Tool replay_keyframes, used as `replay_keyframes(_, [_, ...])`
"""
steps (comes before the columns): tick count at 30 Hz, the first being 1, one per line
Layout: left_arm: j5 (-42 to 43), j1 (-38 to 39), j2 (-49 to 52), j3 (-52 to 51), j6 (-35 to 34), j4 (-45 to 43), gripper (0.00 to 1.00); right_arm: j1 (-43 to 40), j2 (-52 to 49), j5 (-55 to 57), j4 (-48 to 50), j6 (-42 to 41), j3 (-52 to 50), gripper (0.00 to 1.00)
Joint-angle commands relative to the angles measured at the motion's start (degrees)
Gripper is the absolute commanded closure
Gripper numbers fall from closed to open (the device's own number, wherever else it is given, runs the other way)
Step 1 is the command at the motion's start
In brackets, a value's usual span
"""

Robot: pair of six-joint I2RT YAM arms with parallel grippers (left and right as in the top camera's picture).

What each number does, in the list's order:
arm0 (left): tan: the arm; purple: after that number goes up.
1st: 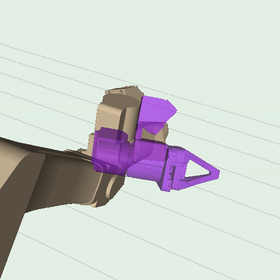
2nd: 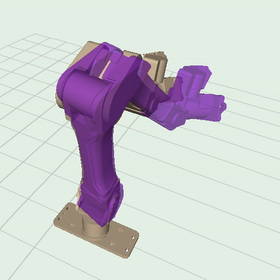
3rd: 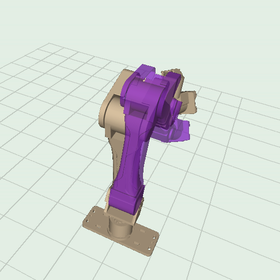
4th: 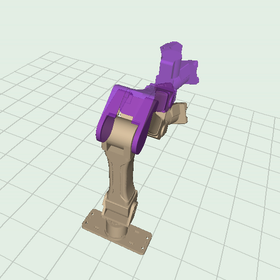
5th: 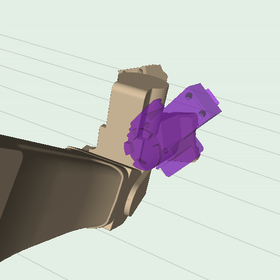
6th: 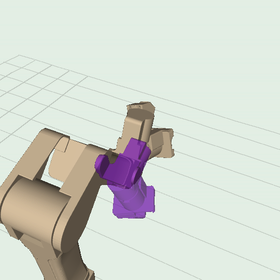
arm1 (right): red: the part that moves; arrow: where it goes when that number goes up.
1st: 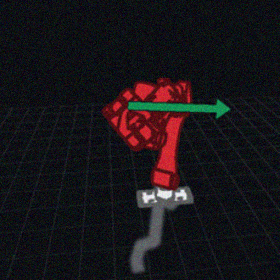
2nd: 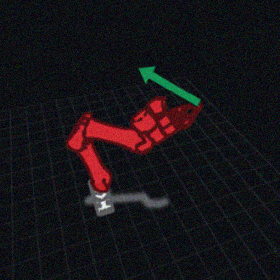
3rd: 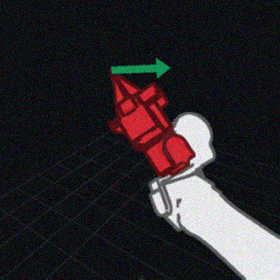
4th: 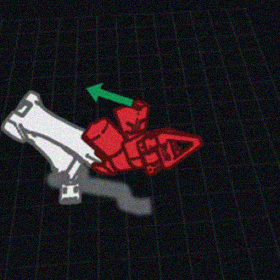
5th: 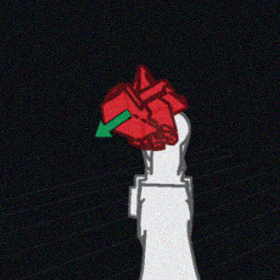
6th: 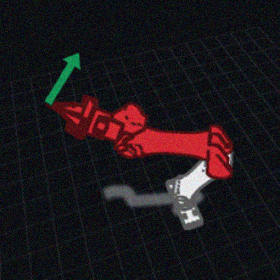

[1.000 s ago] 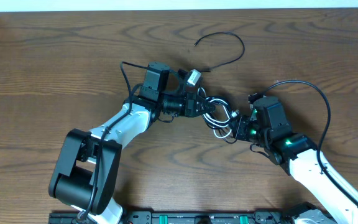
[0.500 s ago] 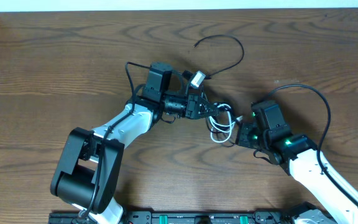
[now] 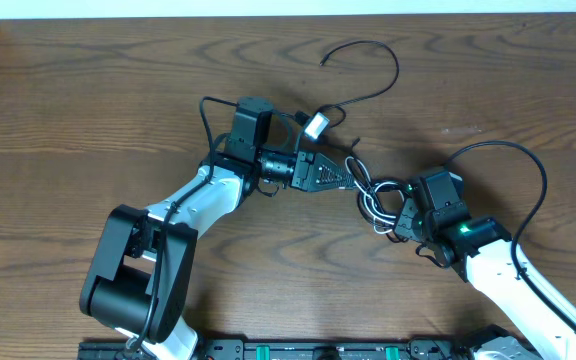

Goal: Untangle cables

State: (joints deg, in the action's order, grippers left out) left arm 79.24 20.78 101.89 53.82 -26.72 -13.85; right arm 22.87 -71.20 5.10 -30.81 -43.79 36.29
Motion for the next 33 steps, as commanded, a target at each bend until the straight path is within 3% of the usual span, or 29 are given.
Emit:
replay_keyframes(1, [-4.63, -0.22, -0.52, 0.87, 1.36, 1.07, 0.47, -0.09, -0.15, -8.74, 3.41, 5.25, -0.09, 0.99])
replay_keyframes(5, [-8.74, -0.22, -0.50, 0.87, 1.38, 4.90, 0.23, -0.28, -0.15, -19.45, 9.16, 11.65, -0.07, 0.99])
replay_keyframes(11, [-15.43, -0.22, -0.50, 0.87, 1.38, 10.97, 0.22, -2.86, -0.15, -31.39, 13.16, 17.05, -0.09, 0.99])
replay_keyframes(24, [-17.46, 1.01, -0.50, 0.85, 1.68, 15.13, 0.22, -7.19, -0.17, -36.63, 14.12, 15.19, -0.09, 0.99])
replay_keyframes(33, [-33.75, 5.05, -0.50, 0.85, 3.04, 15.15, 0.22, -7.19, -0.17, -52.63, 14.78, 26.45, -0.09, 0.99])
